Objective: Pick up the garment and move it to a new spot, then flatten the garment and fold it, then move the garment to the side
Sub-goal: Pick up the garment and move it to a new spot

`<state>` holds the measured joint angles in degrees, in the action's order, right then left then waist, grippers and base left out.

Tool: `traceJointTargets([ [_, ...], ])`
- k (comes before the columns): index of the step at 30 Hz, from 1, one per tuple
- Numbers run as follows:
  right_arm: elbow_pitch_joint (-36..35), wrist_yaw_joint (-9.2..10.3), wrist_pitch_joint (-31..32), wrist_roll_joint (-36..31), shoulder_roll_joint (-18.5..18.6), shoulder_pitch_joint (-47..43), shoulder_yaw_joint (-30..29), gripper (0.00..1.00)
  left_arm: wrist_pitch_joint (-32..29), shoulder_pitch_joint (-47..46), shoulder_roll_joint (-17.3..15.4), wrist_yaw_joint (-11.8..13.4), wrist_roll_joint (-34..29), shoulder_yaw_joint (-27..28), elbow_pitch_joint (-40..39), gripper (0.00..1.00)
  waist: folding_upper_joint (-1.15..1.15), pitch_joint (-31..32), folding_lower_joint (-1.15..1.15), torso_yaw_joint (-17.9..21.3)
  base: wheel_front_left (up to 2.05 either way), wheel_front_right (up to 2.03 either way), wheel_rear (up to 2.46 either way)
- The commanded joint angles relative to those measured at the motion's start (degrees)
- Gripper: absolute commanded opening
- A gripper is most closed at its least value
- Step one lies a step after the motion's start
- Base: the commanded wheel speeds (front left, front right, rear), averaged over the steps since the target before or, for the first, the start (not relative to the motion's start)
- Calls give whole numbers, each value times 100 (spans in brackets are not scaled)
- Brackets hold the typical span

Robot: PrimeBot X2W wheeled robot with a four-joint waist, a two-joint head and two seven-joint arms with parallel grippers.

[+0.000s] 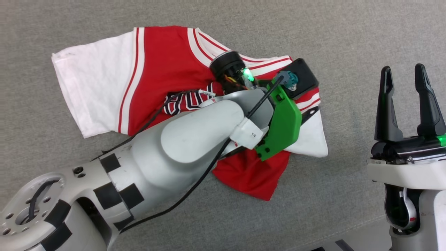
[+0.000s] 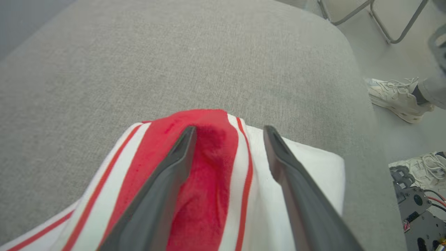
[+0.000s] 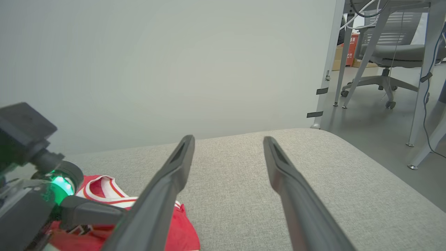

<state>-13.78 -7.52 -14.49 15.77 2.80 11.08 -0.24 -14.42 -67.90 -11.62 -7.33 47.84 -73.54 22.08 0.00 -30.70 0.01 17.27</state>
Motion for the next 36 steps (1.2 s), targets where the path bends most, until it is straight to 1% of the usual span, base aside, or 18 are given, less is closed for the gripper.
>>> traceJointTargets([
  [1, 17, 3, -51, -62, 8, -56, -27, 100, 309, -142, 80, -15, -145, 19, 44, 100, 0, 347, -1, -257, 0, 0, 0],
  [5, 58, 3, -51, -177, 8, -225, -78, 100, 1298, -214, 157, -15, -354, 19, 392, 100, 0, 725, -1, -476, 0, 0, 0],
  [8, 92, 3, -51, -261, 8, -371, -98, 100, 2075, -138, 173, 10, -436, 137, 834, 100, 0, 1041, -1, -653, 0, 0, 0],
  [9, 105, 3, -51, -282, 8, -423, -102, 100, 2272, -92, 174, 67, -457, 188, 941, 100, 0, 1122, -1, -701, 0, 0, 0],
  [10, 121, 3, -51, -306, 8, -479, -105, 100, 2525, -30, 155, 194, -492, 277, 1059, 100, 0, 1220, -1, -758, 0, 0, 0],
  [12, 141, 3, -51, -347, 8, -579, -121, 100, 2804, 95, 92, 493, -599, 460, 1182, 100, 0, 1376, -1, -869, 0, 0, 0],
  [16, 174, 3, -51, -415, 8, -751, -137, 100, 2933, 544, -142, 933, -709, 969, 1049, 100, 0, 1632, -1, -1070, 0, 0, 0],
  [18, 192, 3, -51, -448, 8, -824, -145, 100, 2938, 885, -345, 1177, -943, 1351, 696, 100, 0, 1752, -1, -1165, 0, 0, 0],
  [22, 221, 3, -51, -492, 8, -949, -172, 100, 2940, 1743, -704, 1553, -1311, 2112, 37, 100, 0, 1945, -1, -1328, 0, 0, 0],
  [24, 240, 3, -51, -509, 8, -1017, -189, 100, 2940, 2223, -824, 1726, -1489, 2528, -278, 100, 0, 2031, -1, -1413, 0, 0, 0],
  [28, 295, 3, -51, -548, 8, -1136, -234, 100, 2941, 3201, -952, 1973, -1850, 3368, -795, 100, 0, 2182, -1, -1568, 0, 0, 0],
  [30, 330, 3, -51, -560, 8, -1188, -233, 100, 2941, 3671, -946, 2091, -2016, 3842, -1013, 100, 0, 2261, -1, -1630, 0, 0, 0],
  [33, 381, 3, -51, -573, 8, -1265, -251, 100, 2941, 4314, -912, 2153, -2306, 4412, -1286, 100, 0, 2374, -1, -1708, 0, 0, 0],
  [36, 439, 3, -51, -583, 8, -1345, -260, 100, 2941, 4952, -835, 2144, -2614, 4946, -1541, 100, 0, 2471, -1, -1763, 0, 0, 0],
])
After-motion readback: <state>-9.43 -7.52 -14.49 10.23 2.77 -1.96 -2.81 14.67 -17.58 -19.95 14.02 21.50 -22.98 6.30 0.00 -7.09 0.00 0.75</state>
